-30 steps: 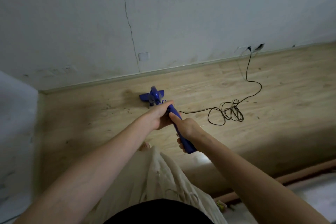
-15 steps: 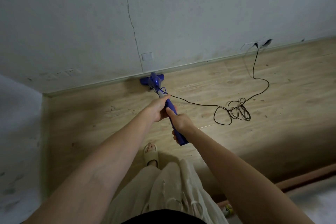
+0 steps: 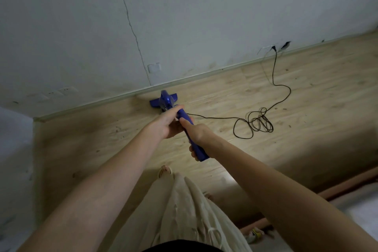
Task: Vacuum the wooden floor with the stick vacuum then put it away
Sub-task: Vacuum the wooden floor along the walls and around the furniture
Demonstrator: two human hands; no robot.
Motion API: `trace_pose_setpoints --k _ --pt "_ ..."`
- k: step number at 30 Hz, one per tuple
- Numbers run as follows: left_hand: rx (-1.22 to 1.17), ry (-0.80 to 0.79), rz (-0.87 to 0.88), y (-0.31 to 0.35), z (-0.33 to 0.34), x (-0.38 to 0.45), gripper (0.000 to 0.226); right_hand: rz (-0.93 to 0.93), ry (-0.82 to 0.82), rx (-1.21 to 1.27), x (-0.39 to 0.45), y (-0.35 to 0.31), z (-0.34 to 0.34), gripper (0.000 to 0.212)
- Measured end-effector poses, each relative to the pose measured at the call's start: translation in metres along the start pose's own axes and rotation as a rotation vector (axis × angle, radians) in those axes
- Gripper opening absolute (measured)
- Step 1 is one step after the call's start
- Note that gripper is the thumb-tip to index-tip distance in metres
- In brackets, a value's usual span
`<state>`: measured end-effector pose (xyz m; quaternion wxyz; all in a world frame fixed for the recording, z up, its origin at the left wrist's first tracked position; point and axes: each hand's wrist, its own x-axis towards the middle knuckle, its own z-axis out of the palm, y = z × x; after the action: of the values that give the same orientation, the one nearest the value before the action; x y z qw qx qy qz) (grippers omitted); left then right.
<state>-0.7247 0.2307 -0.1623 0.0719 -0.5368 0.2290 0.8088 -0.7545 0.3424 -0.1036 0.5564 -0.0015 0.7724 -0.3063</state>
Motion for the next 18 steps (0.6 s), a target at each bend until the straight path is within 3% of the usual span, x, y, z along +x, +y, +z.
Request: trace_pose_setpoints --k 7,18 --pt "0.088 -0.05 -0.028 -0.007 0.002 -0.005 0.031 -0.015 -0.028 0.02 -0.011 0.009 -0.006 0.049" --pt "0.059 0.039 0.0 0.013 -0.007 0.016 0.039 -0.012 0.035 0.006 0.029 0.0 0.012 0.056"
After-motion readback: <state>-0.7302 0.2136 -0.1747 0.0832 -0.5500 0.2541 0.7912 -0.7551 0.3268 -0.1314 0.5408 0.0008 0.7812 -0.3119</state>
